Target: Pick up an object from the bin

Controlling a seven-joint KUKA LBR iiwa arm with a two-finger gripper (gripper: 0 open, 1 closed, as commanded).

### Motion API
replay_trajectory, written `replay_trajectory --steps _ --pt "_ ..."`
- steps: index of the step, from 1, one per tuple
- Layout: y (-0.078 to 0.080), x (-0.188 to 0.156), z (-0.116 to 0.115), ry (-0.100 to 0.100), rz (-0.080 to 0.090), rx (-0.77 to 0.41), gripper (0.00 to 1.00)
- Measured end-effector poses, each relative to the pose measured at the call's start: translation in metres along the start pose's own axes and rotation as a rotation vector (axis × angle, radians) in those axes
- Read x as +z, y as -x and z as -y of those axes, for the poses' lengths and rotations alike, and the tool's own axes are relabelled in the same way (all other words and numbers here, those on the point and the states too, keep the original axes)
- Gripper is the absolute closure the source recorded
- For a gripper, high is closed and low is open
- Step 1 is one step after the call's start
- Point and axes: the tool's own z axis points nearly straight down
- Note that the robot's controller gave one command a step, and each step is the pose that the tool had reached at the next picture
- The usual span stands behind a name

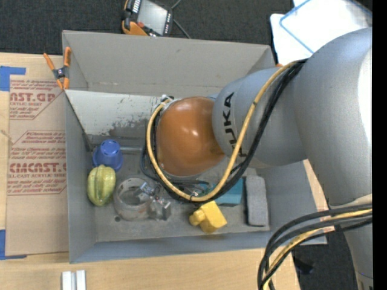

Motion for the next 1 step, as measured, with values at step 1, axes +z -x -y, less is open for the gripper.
replay_trajectory --steps 1 --pt "0.0 -0.0151 -0.0008 0.001 -0.001 0.0 1.0"
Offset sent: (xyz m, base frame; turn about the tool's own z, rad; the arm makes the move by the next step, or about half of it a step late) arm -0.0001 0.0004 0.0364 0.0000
